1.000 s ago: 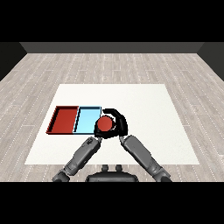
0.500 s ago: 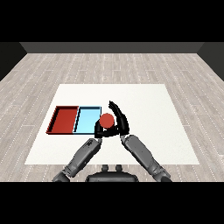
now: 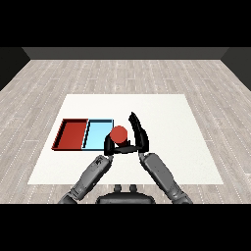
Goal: Pick the red can and put it in the red box
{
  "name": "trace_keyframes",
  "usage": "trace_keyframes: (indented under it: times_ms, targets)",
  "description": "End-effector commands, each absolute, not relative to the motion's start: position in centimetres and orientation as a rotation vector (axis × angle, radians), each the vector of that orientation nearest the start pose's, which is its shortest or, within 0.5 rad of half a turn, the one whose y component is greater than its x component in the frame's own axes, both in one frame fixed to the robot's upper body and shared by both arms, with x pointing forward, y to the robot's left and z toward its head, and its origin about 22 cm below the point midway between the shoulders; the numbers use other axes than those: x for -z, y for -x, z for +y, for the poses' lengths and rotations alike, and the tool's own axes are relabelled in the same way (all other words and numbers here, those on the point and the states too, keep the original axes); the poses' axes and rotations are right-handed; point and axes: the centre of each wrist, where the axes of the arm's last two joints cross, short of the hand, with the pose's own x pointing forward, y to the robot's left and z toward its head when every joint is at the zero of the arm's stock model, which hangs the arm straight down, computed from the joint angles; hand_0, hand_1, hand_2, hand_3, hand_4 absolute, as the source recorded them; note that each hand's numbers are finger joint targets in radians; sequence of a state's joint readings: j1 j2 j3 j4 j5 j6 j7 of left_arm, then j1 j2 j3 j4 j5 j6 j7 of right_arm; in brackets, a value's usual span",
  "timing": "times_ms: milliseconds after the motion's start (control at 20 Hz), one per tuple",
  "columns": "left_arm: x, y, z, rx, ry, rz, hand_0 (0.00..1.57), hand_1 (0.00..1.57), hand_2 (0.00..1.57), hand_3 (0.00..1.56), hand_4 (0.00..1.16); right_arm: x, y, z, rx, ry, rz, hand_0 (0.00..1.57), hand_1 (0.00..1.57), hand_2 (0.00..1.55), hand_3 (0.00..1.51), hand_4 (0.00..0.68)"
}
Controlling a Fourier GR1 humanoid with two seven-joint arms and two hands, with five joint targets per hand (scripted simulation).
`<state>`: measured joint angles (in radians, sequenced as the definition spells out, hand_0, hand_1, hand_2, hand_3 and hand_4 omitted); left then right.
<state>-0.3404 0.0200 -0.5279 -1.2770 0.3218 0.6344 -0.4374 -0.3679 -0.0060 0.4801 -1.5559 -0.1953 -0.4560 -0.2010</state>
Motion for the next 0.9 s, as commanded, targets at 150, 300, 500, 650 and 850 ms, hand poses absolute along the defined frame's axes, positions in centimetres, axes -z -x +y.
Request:
trace_keyframes:
  times_ms: [150,300,500,650,850]
  targets:
    - [-0.9,-28.7,9.1,-0.086,0.027,-1.9,1.57,1.57,1.56,1.47,1.13,-10.2,-25.9,-11.8,0.008,-0.292,-2.021,0.0,0.0,0.0,0.0,0.0]
    - [-1.9,-27.8,10.8,-0.093,0.007,-1.929,1.57,1.57,1.57,1.47,1.13,-8.8,-25.7,-14.9,0.101,-0.316,-2.038,0.0,0.0,0.0,0.0,0.0]
    - [-3.1,-30.9,14.9,-0.137,-0.067,-1.941,1.57,1.57,1.57,1.48,1.14,-8.1,-21.8,-16.6,0.089,-0.266,-2.036,0.0,0.0,0.0,0.0,0.0]
    - [-2.4,-30.4,18.1,-0.128,-0.193,-1.933,1.57,1.57,1.57,1.49,1.12,-8.2,-22.4,-19.2,0.11,-0.218,-2.028,0.0,0.0,0.0,0.0,0.0]
    - [-4.0,-32.1,21.4,-0.119,-0.302,-1.922,1.57,1.57,1.57,1.49,1.12,-6.3,-21.9,-22.2,0.149,-0.156,-1.988,0.0,0.0,0.0,0.0,0.0]
